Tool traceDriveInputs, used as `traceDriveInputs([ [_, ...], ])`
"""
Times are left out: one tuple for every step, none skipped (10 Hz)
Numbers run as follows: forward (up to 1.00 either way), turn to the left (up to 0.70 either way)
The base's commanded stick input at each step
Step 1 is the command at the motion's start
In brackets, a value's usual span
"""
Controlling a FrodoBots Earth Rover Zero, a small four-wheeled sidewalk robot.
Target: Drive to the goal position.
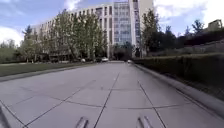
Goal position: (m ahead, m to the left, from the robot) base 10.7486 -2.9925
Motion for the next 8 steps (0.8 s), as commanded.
traceDriveInputs([
  [0.70, 0.00],
  [0.70, 0.00],
  [0.70, 0.00],
  [0.70, 0.00],
  [0.70, -0.04],
  [0.70, -0.14],
  [0.70, -0.14],
  [0.70, -0.14],
])
